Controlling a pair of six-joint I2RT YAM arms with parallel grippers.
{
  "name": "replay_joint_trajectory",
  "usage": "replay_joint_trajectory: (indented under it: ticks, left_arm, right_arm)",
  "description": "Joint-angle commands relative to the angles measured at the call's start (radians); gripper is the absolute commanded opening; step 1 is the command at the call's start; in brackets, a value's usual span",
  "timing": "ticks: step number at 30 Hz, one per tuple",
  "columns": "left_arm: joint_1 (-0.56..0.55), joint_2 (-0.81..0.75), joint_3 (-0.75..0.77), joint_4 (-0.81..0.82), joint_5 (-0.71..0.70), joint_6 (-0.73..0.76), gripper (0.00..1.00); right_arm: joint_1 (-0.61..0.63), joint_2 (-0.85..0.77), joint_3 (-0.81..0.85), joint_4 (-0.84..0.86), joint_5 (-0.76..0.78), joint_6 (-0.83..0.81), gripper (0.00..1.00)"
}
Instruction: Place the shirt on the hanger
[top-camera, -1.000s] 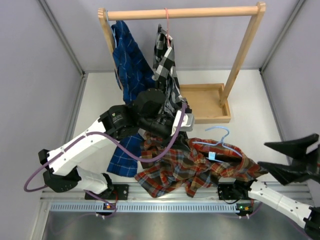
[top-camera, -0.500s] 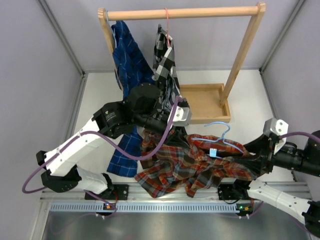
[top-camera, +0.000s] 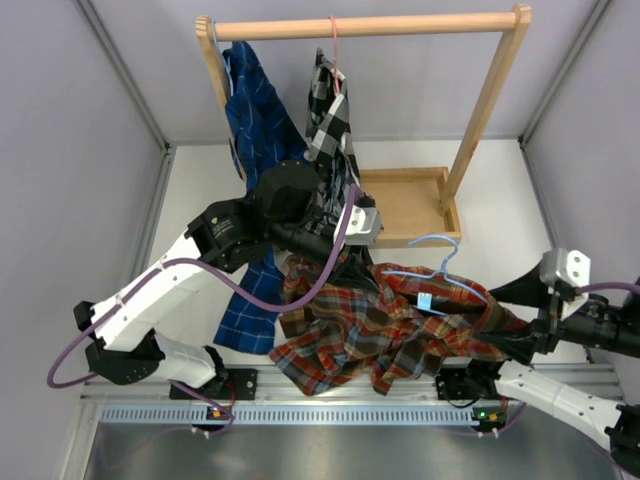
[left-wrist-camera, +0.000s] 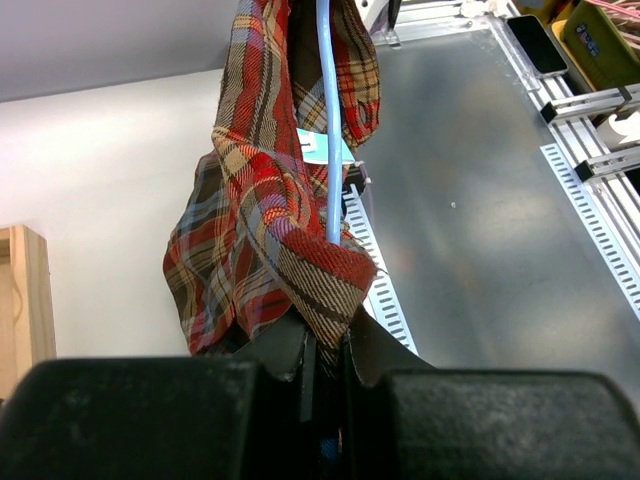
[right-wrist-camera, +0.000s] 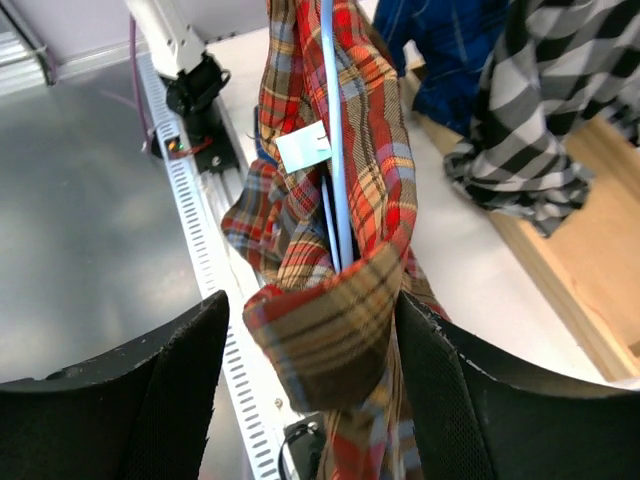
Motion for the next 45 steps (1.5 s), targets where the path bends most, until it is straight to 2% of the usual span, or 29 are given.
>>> replay_joint_trajectory:
  ticks: [1, 4, 14, 17, 19, 22, 25, 31, 33, 34, 35, 37, 38, 39, 44, 45]
  left_arm:
    - [0.014, -0.001, 0.028, 0.039, 0.058, -0.001, 0.00]
    - [0.017, 0.003, 0.026, 0.035, 0.081, 0.004, 0.00]
    - [0.018, 0.031, 0.042, 0.036, 0.158, 0.001, 0.00]
    - [0.018, 0.034, 0.049, 0.036, 0.160, 0.001, 0.00]
    - [0.020, 0.040, 0.062, 0.038, 0.160, -0.002, 0.00]
    - [0.020, 0.055, 0.080, 0.036, 0.156, -0.013, 0.00]
    - [0.020, 0.063, 0.086, 0.038, 0.144, -0.018, 0.00]
    - [0.021, 0.054, 0.080, 0.036, 0.039, -0.022, 0.00]
    - [0.021, 0.062, 0.100, 0.036, -0.033, -0.039, 0.01]
    - [0.021, 0.065, 0.108, 0.045, -0.075, -0.062, 0.10]
    - [0.021, 0.068, 0.117, 0.051, -0.165, -0.077, 0.32]
    - [0.021, 0.075, 0.146, 0.067, -0.242, -0.116, 0.48]
    - [0.021, 0.075, 0.158, 0.071, -0.315, -0.128, 0.76]
    - [0.021, 0.072, 0.177, 0.079, -0.349, -0.145, 0.97]
    - [0.020, 0.001, 0.201, 0.133, -0.543, -0.225, 0.98]
    - [0.021, -0.020, 0.200, 0.145, -0.658, -0.231, 0.98]
  right_arm:
    - [0.012, -0.039, 0.077, -0.021, 0.075, -0.006, 0.65]
    - [0.013, -0.052, 0.089, -0.103, 0.172, -0.002, 0.64]
    - [0.013, -0.031, 0.023, -0.107, 0.176, -0.050, 0.60]
    - [0.015, -0.014, 0.005, -0.082, 0.119, -0.061, 0.54]
    - [0.013, -0.008, -0.035, -0.061, 0.021, -0.076, 0.52]
    - [0.012, -0.017, -0.072, 0.001, -0.089, -0.104, 0.37]
    - [0.012, -0.043, -0.066, 0.060, -0.135, -0.119, 0.00]
    - [0.012, -0.092, -0.006, 0.160, -0.102, -0.095, 0.00]
    - [0.013, -0.094, 0.024, 0.177, -0.019, -0.061, 0.00]
    - [0.012, -0.092, 0.035, 0.185, 0.012, -0.053, 0.00]
    - [0.012, -0.092, 0.047, 0.192, 0.080, -0.032, 0.00]
    - [0.012, -0.083, 0.090, 0.191, 0.139, -0.019, 0.00]
    - [0.012, -0.080, 0.106, 0.191, 0.191, -0.007, 0.00]
    - [0.012, -0.075, 0.142, 0.189, 0.210, -0.001, 0.00]
    - [0.013, -0.005, 0.305, 0.113, 0.291, 0.014, 0.00]
    - [0.012, 0.010, 0.372, 0.098, 0.326, 0.016, 0.00]
